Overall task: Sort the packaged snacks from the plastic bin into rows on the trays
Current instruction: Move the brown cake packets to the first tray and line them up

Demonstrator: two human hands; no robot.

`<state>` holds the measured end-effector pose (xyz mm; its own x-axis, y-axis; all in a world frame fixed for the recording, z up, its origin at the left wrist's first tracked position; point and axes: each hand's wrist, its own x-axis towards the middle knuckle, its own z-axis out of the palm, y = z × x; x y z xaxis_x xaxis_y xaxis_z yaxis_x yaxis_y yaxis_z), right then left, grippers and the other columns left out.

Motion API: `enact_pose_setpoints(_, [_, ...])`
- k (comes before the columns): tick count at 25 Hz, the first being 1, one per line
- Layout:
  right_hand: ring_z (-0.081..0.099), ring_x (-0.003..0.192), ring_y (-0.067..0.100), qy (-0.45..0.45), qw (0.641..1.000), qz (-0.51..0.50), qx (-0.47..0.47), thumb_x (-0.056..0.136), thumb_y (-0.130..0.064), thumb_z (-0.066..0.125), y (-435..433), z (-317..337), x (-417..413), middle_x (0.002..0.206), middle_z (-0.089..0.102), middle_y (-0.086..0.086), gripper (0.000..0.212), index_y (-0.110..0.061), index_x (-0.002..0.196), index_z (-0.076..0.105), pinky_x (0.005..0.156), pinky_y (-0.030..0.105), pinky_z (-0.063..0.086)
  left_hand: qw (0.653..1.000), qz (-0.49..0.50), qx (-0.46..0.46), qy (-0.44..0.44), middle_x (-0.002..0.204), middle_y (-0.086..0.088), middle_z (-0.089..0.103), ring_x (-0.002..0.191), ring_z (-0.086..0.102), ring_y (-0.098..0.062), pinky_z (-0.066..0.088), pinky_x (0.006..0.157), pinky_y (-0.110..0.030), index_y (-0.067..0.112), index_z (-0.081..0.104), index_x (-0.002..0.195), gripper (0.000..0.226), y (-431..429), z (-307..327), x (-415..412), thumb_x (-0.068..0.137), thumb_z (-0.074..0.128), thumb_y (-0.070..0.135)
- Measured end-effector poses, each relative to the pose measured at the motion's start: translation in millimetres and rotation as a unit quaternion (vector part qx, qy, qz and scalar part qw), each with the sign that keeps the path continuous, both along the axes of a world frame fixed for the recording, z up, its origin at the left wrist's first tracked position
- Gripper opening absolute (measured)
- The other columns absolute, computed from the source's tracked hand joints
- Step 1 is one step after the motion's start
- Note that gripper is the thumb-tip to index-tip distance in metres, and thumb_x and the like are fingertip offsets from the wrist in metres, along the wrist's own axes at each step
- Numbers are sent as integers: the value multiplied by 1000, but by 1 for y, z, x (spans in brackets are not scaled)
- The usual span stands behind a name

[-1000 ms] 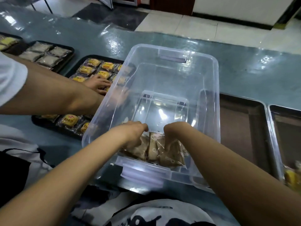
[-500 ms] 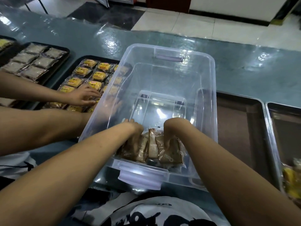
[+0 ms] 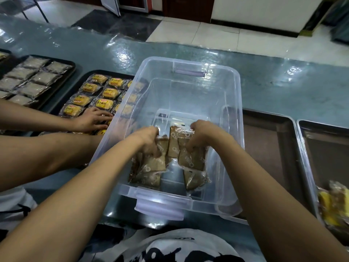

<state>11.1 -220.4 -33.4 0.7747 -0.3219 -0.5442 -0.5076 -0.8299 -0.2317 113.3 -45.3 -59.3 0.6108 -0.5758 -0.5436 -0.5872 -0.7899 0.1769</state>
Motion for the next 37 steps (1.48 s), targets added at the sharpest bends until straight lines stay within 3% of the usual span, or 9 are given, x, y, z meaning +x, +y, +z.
enact_pose_setpoints(5, [66, 90, 25, -178, 978, -101, 34, 65, -29, 85, -14, 40, -20, 98, 68, 5, 47, -19, 105, 64, 83, 44, 59, 981, 73, -168, -69, 98, -7, 66, 89, 64, -30, 56, 79, -42, 22, 52, 104, 55, -1, 44, 0, 63, 88, 29])
enact_pose_setpoints(10, [68, 82, 18, -288, 939, -177, 55, 65, -23, 84, -29, 83, -54, 89, 71, 0, 41, -22, 100, 63, 78, 43, 61, 935, 81, -323, -123, 91, -4, 63, 87, 60, -27, 48, 73, -38, 17, 54, 105, 44, -12, 92, -19, 71, 81, 24])
enact_pose_setpoints(14, [69, 80, 14, -361, 903, -225, 65, 65, -23, 82, -43, 105, -92, 86, 71, -4, 39, -21, 100, 63, 77, 43, 61, 911, 72, -393, -99, 98, -5, 70, 90, 65, -26, 53, 76, -39, 19, 60, 110, 50, -34, 117, -42, 65, 80, 31])
enact_pose_setpoints(21, [72, 81, 11, -458, 825, -312, 109, 55, -34, 79, -79, 118, -164, 86, 74, -7, 45, -23, 96, 66, 76, 42, 62, 882, 53, -452, -126, 97, 0, 67, 88, 62, -25, 48, 71, -35, 26, 56, 107, 44, -88, 148, -97, 70, 79, 24])
enact_pose_setpoints(26, [73, 84, 16, -436, 833, -324, 107, 54, -32, 82, -127, 116, -229, 90, 74, -2, 46, -27, 95, 62, 76, 44, 63, 890, 9, -439, -124, 97, -3, 70, 91, 65, -33, 55, 75, -46, 29, 54, 106, 45, -136, 144, -152, 65, 72, 36])
enact_pose_setpoints(29, [73, 82, 16, -412, 846, -324, 91, 50, -35, 81, -150, 99, -266, 87, 74, -3, 53, -23, 99, 65, 76, 44, 62, 899, -13, -418, -129, 99, -3, 72, 95, 64, -34, 54, 76, -46, 29, 55, 109, 43, -158, 133, -186, 70, 73, 32])
enact_pose_setpoints(33, [67, 83, 16, -344, 887, -308, 22, 60, -28, 85, -174, 67, -305, 87, 70, -8, 43, -24, 98, 65, 79, 36, 57, 920, -50, -360, -150, 102, -7, 71, 95, 62, -39, 51, 71, -42, 28, 53, 113, 43, -182, 104, -224, 73, 69, 32])
enact_pose_setpoints(37, [65, 85, 19, -237, 929, -284, 14, 64, -27, 83, -183, 26, -325, 93, 69, -3, 37, -28, 95, 62, 80, 37, 57, 953, -50, -286, -91, 95, -4, 71, 89, 64, -36, 52, 70, -40, 32, 52, 107, 41, -190, 52, -248, 70, 70, 30])
